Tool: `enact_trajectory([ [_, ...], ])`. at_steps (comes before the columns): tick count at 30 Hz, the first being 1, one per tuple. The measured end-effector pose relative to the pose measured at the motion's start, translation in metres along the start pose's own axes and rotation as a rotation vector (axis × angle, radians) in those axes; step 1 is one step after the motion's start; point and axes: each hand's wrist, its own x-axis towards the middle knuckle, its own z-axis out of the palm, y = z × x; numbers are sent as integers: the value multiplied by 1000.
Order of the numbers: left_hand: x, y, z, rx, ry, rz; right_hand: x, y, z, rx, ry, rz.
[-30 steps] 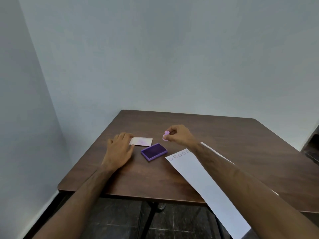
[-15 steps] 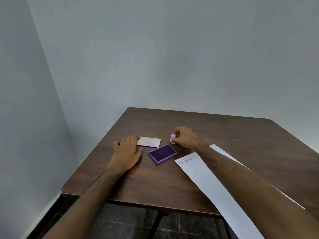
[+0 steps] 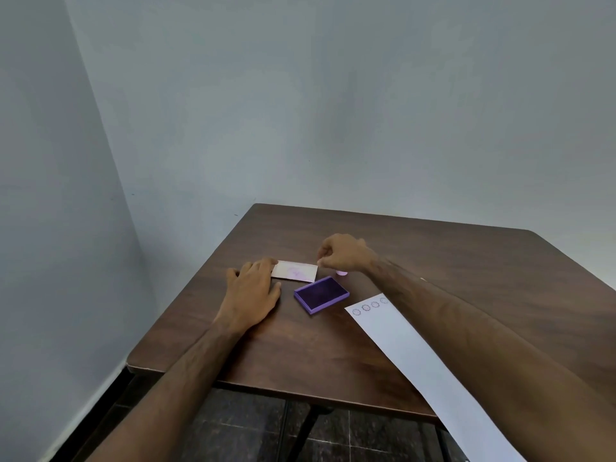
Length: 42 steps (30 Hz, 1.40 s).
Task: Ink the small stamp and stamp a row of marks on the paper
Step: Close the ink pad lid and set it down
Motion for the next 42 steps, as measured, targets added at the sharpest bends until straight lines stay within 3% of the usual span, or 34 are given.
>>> enact_trajectory([
  [10,1,-1,2,-24,-1,10,0,-36,7,-106,-55,156],
  [18,0,-4,-2,-144,-28,-26,0,-44,4,114,-57,307],
  [22,0,-6,-5,-284,-2,-35,1,-42,2,141,45,298],
  [26,0,-7,-9,-571,74,-36,-5,-38,-6,227,179,252],
  [30,2,-4,-13,-764,137,-159,-14,-36,-11,364,279,218],
  [34,4,11,-14,-932,235,-304,-24,-33,-16,455,303,187],
  [42,2,38,-13,-1183,259,-363,-52,-4,-30,612,293,67],
])
